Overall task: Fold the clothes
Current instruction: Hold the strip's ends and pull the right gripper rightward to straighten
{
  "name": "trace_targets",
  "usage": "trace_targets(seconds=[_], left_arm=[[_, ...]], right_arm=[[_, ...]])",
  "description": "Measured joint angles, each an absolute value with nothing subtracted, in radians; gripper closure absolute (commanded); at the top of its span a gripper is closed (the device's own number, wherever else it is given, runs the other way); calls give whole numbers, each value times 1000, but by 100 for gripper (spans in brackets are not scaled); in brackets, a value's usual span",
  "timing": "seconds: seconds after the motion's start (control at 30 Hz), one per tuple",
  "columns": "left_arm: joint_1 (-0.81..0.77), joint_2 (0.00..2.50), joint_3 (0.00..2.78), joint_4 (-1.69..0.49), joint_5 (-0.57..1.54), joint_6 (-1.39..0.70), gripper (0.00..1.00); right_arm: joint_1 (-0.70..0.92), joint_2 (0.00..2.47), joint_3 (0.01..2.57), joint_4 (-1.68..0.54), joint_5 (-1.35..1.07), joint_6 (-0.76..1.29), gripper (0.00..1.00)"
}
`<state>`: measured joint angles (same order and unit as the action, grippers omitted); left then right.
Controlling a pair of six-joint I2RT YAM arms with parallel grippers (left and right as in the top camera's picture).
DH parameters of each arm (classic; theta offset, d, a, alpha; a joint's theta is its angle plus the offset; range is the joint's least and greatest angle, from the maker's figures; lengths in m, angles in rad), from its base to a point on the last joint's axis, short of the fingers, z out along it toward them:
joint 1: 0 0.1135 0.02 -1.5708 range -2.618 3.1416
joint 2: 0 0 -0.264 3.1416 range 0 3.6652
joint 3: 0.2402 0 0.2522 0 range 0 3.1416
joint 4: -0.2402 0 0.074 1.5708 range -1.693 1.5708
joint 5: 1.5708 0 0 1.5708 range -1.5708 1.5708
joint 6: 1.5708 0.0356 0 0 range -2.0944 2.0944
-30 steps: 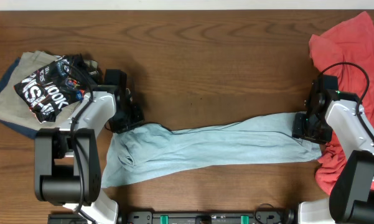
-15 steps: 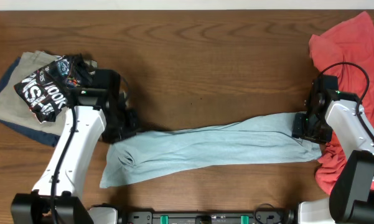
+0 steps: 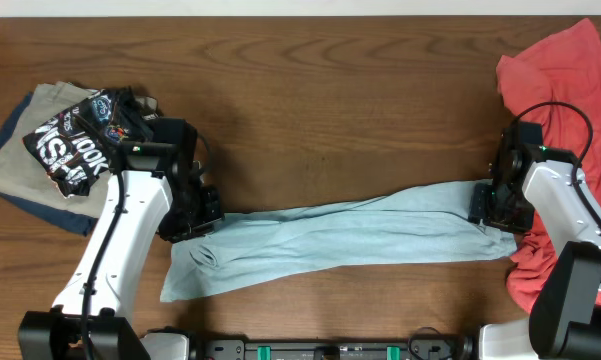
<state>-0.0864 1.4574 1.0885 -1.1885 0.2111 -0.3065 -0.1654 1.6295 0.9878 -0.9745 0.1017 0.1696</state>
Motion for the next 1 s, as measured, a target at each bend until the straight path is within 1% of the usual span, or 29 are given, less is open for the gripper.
trace_targets(seconds=[0.17, 0.43, 0.53, 0.7, 0.77, 0.9, 0.97, 1.0], left_arm=[[-86, 1457, 1089, -1189, 206, -307, 94], [-86, 1457, 1089, -1188, 203, -307, 94], [-86, 1457, 1089, -1186, 203, -307, 94], [-86, 1457, 1089, -1185, 203, -307, 94], [-86, 1457, 1089, -1185, 203, -307, 94], [-86, 1457, 1089, -1185, 203, -307, 94], [-86, 1457, 1089, -1185, 203, -307, 94], [-86, 1457, 1089, -1185, 203, -307, 94]], right_arm=[[-169, 1629, 988, -982, 106, 176, 46], [-221, 1629, 947, -969, 109, 220, 46], [-221, 1629, 926, -936, 99, 228, 45], [-221, 1629, 905, -885, 58, 231, 46], [-221, 1629, 902, -876, 51, 231, 48], [-221, 1629, 889, -871, 44, 236, 58], [-221, 1629, 881, -866, 42, 237, 66], [-221, 1629, 877, -863, 40, 237, 73]])
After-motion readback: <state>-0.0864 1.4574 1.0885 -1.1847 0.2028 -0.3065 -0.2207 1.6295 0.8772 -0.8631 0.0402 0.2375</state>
